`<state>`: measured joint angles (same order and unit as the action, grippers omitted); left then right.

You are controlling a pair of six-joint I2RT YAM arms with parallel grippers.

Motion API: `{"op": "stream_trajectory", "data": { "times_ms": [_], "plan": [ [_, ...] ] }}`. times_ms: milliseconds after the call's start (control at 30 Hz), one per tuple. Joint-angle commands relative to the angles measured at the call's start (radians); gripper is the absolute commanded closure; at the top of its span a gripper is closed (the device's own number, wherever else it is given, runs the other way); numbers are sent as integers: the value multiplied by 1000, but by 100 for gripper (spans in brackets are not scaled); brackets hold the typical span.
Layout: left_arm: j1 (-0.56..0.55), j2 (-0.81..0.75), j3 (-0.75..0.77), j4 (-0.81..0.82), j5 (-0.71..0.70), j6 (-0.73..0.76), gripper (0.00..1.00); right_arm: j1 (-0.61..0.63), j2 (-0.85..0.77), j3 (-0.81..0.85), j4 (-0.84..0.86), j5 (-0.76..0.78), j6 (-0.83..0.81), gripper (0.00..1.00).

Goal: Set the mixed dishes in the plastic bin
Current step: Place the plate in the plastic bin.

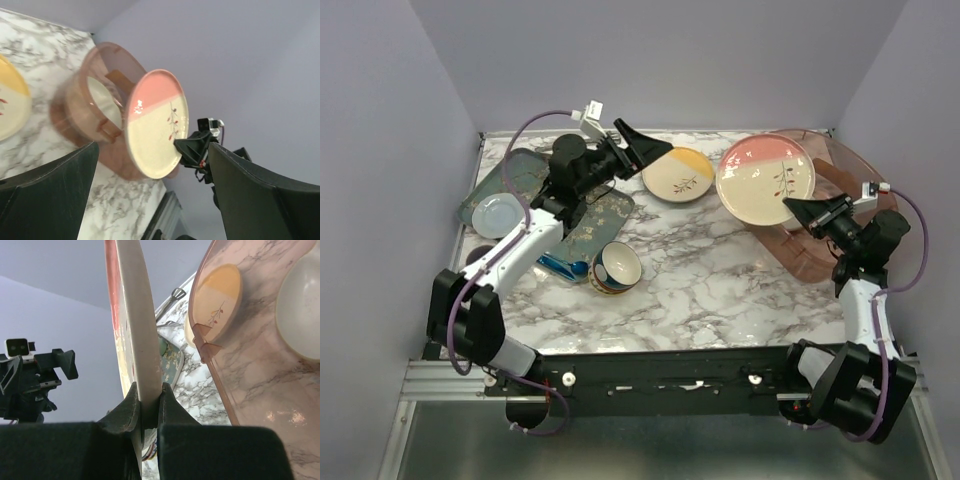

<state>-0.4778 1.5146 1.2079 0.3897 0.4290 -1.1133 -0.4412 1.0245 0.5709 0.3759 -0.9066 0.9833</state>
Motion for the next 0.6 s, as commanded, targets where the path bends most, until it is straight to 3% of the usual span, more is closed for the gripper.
{"op": "stream_trajectory", "data": {
  "times_ms": [0, 167, 300, 567],
  "plan": [
    [79, -108, -48, -167, -65, 147, 1, -25, -27, 14, 116, -44, 48, 100],
    [177, -232, -136, -230, -59, 225, 1, -45, -14, 24, 115, -40, 40, 100],
    [208, -332, -169, -414, -214, 369, 1, -60, 8, 41, 94, -29, 8, 100],
    [206, -576, -343, -361, -289, 486, 1, -67, 81, 90, 0, 17, -87, 99]
  ]
}}
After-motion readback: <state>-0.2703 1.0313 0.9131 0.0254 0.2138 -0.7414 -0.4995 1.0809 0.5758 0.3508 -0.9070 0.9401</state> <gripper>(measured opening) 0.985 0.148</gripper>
